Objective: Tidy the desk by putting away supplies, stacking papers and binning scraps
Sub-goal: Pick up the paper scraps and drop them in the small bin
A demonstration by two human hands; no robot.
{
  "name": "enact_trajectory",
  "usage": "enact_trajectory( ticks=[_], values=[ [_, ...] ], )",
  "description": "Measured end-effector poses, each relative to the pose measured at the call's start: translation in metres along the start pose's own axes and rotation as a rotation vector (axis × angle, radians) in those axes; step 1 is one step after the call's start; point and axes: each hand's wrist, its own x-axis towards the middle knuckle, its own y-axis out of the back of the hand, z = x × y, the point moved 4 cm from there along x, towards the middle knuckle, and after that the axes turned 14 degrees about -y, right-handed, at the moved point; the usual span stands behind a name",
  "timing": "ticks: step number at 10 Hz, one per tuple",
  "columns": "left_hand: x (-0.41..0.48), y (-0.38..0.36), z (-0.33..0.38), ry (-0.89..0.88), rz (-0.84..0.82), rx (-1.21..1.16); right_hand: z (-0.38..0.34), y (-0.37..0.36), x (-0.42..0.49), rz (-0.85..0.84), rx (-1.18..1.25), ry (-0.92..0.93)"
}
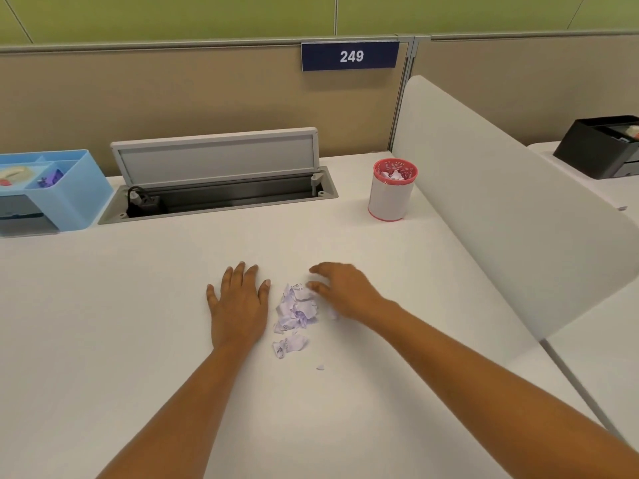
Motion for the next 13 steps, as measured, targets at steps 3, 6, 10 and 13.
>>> enact_trajectory(
  ticks=[3,6,10,13],
  values=[
    [0.001,-0.001,-0.001,0.001,-0.017,-0.001,-0.022,-0.039,-0.036,0.064,-0.362,0.101],
    [0.0,0.0,0.0,-0.002,-0.02,-0.002,-0.01,-0.034,-0.037,0.141,-0.322,0.214],
    [-0.001,0.0,0.001,-0.009,-0.011,0.01,0.007,0.013,-0.025,0.062,0.296,-0.136],
    [-0.001,0.0,0.001,-0.009,-0.005,0.019,0.018,0.047,-0.009,0.073,0.598,-0.196]
  ],
)
